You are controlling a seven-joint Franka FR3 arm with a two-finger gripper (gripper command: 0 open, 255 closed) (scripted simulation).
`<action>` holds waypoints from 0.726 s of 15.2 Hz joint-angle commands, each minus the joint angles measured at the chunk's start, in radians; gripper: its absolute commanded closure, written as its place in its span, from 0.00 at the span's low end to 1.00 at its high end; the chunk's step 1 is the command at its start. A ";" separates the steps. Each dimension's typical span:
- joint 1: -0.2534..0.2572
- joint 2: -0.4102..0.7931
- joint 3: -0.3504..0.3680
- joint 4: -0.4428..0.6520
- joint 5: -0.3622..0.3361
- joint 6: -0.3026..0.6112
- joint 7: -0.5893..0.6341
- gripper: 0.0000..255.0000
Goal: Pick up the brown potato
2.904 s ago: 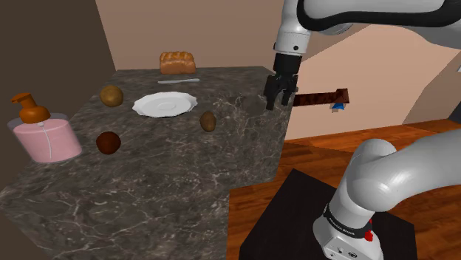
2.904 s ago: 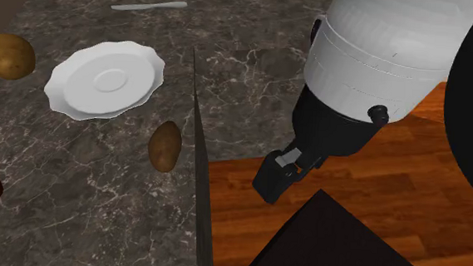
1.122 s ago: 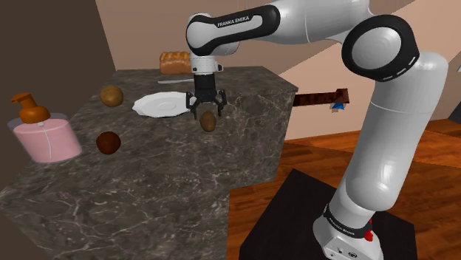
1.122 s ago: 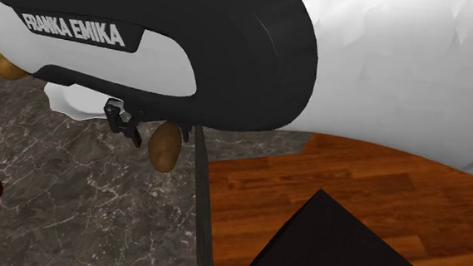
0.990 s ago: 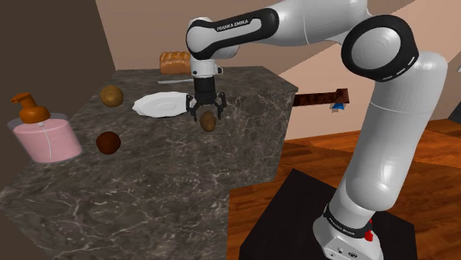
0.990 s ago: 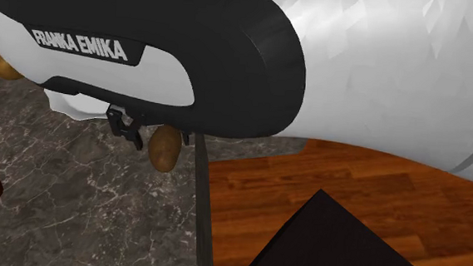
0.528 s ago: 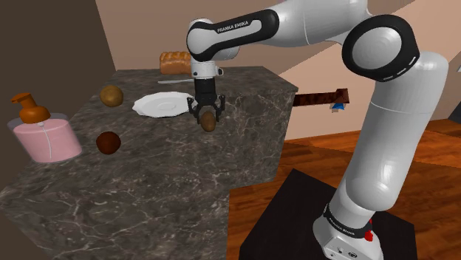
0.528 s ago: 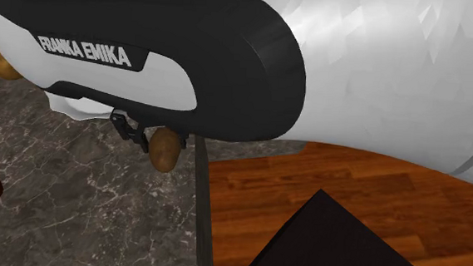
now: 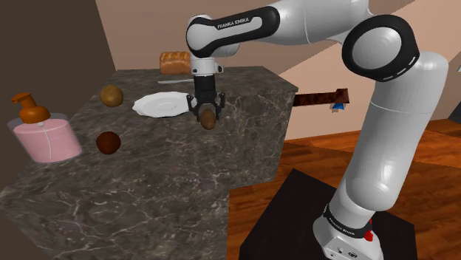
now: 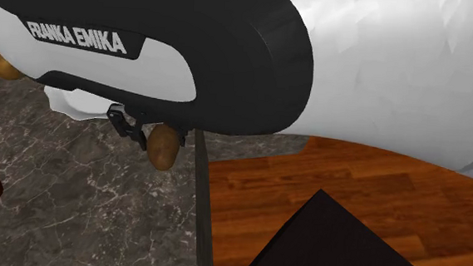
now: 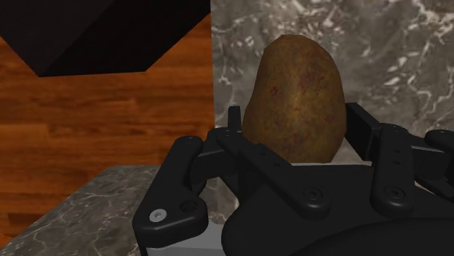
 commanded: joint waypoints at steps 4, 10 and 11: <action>-0.001 -0.003 0.000 0.063 0.000 -0.066 0.007 1.00; -0.001 0.002 0.000 0.149 -0.001 -0.147 0.018 1.00; -0.001 0.003 0.000 0.164 -0.001 -0.160 0.019 1.00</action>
